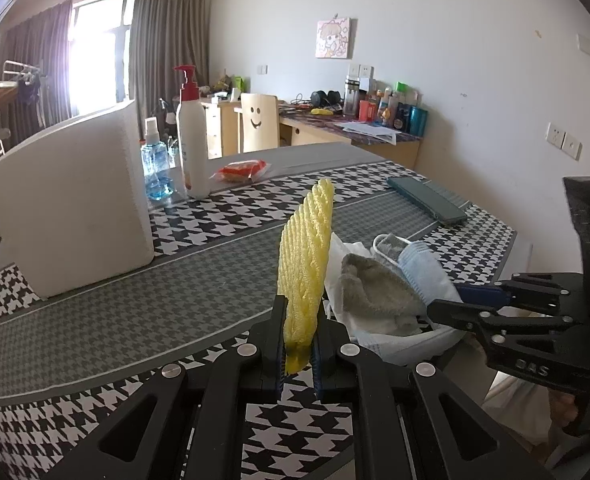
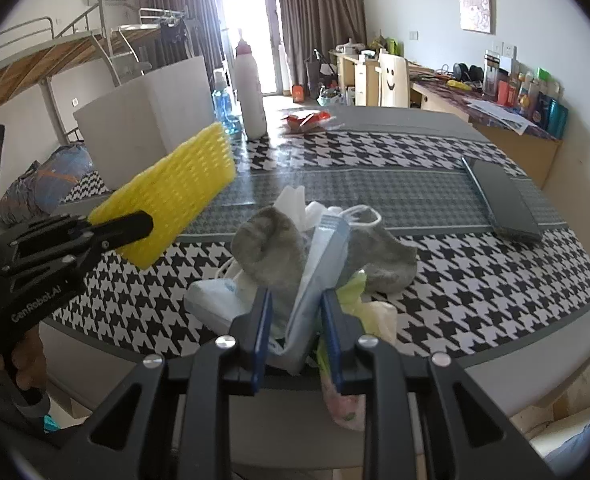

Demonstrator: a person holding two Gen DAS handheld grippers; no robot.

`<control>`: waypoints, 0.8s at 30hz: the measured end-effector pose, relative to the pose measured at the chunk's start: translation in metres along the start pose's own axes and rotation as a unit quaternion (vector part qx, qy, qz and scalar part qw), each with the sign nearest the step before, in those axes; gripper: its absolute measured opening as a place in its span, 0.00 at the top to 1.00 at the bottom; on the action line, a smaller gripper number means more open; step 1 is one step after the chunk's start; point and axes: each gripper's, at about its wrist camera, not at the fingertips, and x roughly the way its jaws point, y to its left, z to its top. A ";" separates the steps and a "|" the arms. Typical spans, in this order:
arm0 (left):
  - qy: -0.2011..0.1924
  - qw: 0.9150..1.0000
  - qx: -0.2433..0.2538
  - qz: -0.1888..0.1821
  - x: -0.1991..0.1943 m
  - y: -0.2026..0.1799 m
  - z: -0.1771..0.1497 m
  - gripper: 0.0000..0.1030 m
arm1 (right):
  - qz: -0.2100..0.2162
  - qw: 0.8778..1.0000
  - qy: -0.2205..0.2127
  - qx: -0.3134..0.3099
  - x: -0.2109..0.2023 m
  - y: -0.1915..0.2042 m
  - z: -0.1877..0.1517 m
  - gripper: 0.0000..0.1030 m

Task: Organize soft objects
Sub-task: 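Grasp the blue face mask with the right tool while the left tool lifts the yellow net, then carry the yellow net and blue mask with both tools toward the white foam box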

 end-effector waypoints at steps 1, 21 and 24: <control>-0.001 1.000 -0.001 0.000 -0.001 0.001 0.000 0.90 | -0.004 1.000 0.004 0.003 0.002 0.000 0.000 0.71; -0.029 0.999 0.000 0.013 -0.018 0.003 0.014 0.90 | 0.002 0.998 -0.061 0.019 -0.023 -0.011 0.028 0.92; -0.036 0.999 0.001 0.012 -0.023 0.002 0.018 0.90 | 0.005 0.997 -0.071 0.020 -0.026 -0.013 0.034 0.92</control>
